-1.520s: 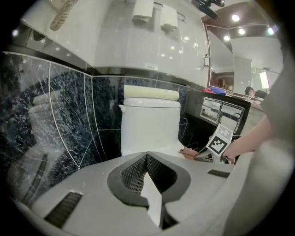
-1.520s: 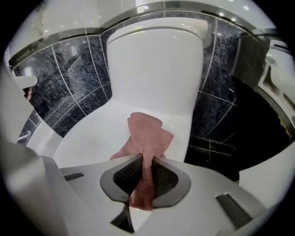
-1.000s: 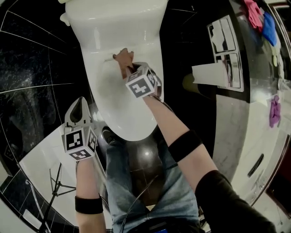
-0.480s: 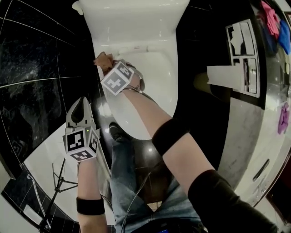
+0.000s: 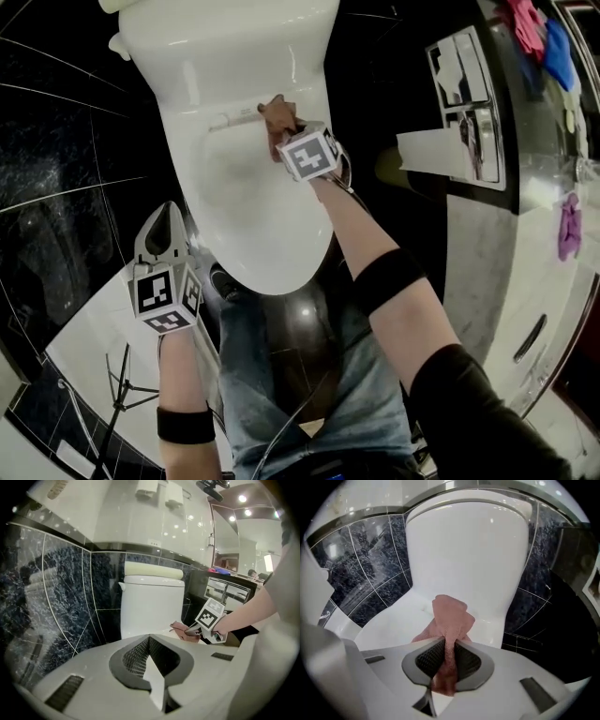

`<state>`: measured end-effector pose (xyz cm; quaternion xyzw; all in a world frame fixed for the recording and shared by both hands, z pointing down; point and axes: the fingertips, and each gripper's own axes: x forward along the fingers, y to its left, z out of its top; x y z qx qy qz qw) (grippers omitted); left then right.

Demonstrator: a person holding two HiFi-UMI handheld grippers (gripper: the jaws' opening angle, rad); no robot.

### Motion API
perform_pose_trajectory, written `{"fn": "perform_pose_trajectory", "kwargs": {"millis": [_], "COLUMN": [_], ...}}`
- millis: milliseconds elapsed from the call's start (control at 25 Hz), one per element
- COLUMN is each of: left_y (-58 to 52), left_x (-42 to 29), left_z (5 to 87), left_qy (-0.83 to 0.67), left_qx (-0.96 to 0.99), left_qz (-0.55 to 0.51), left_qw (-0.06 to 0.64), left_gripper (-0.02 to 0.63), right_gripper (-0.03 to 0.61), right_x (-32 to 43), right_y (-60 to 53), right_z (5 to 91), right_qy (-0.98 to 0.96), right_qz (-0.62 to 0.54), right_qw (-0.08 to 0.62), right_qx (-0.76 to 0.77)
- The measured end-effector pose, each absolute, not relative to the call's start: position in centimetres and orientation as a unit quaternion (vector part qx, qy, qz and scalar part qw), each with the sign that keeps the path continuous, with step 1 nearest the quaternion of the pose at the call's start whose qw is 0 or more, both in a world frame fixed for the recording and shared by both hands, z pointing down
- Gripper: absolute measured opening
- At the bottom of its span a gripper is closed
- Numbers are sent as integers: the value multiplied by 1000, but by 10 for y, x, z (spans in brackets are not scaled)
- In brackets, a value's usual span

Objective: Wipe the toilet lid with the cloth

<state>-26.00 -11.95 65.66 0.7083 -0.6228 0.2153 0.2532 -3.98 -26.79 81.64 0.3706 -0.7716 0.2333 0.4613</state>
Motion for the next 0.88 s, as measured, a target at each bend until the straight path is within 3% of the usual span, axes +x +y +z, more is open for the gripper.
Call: {"fn": "perform_pose_trajectory", "kwargs": {"millis": [440,880], "left_y": [-119,-120], "left_x": [-250,-248], "left_z": [649,645], "left_qy": [-622,-627], "left_qx": [710,707], "left_qz": [217,210], "left_qw": [249,249], "left_gripper": [0,0], "right_gripper": [78,78], "right_x": [8,-96], "right_y": [-287,-261], "right_z": [810,748], "right_qy": [-738,-827], "right_qz": [236,153], "right_qw": [471,421], "right_qx": [421,338]}}
